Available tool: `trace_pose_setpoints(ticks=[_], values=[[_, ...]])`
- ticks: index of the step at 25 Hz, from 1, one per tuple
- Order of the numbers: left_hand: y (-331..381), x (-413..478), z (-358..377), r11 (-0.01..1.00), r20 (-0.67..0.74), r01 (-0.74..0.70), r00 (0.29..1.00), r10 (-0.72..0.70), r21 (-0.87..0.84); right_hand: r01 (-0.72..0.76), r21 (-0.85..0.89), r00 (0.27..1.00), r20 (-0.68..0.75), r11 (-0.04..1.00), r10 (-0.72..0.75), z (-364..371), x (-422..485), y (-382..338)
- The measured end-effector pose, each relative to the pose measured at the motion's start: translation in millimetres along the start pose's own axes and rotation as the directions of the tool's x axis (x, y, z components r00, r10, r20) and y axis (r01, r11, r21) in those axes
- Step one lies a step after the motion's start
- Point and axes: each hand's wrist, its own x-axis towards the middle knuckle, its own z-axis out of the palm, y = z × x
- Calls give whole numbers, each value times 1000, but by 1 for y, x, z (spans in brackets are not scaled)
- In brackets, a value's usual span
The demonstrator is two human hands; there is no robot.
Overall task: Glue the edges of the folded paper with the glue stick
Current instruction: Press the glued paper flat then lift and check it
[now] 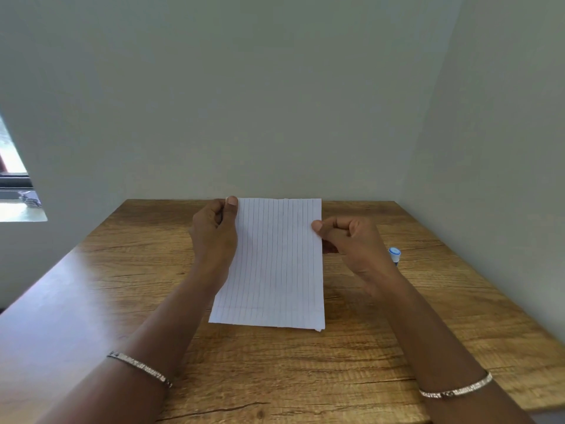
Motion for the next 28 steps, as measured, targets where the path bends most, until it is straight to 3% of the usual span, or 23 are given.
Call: trace_pose_setpoints(ticks=[4,7,10,16,22,28], values=[[-1,2,-1,1000,-47,18,999,-19,-9,-50,15,995,82,999,48,2,-1,0],[-3,2,0,999,-51,40,998,-41,-17,-61,-52,996,68,997,65,1,-1,2],[-3,3,1,998,-55,59,997,-61,-34,-74,7,996,53,997,74,0,-1,1],[-2,4,-1,982,-127,143,979,-158,-123,-91,-20,987,128,996,93,0,-1,1],[-1,4,-1,976,-126,171,974,-188,-136,-103,14,990,103,995,101,-3,-1,-1],[-2,3,0,963,-144,219,959,-242,-160,-84,-71,994,64,994,88,-2,0,2]])
